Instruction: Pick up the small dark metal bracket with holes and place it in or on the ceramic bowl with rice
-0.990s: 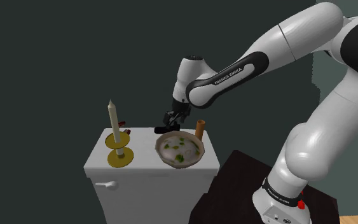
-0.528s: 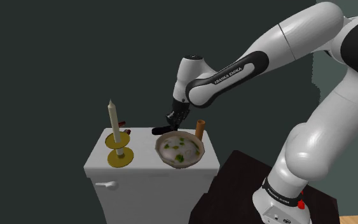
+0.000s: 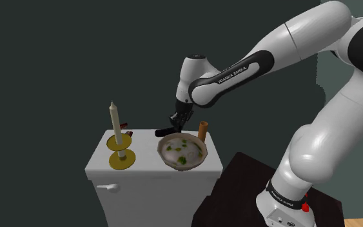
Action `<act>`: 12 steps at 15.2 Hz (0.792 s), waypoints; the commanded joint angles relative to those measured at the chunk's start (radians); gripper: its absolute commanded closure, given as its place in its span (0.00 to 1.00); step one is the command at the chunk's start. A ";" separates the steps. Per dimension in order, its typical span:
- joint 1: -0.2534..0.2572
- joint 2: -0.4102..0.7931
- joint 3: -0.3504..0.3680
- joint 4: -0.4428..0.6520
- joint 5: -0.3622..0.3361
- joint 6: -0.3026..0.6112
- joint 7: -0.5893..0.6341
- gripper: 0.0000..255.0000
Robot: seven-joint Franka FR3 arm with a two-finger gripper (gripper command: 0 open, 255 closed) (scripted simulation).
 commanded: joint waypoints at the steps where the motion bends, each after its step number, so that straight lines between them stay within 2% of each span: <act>1: -0.007 -0.015 -0.010 0.019 0.005 -0.027 -0.003 1.00; 12: -0.008 -0.087 -0.013 0.107 0.021 -0.185 -0.020 1.00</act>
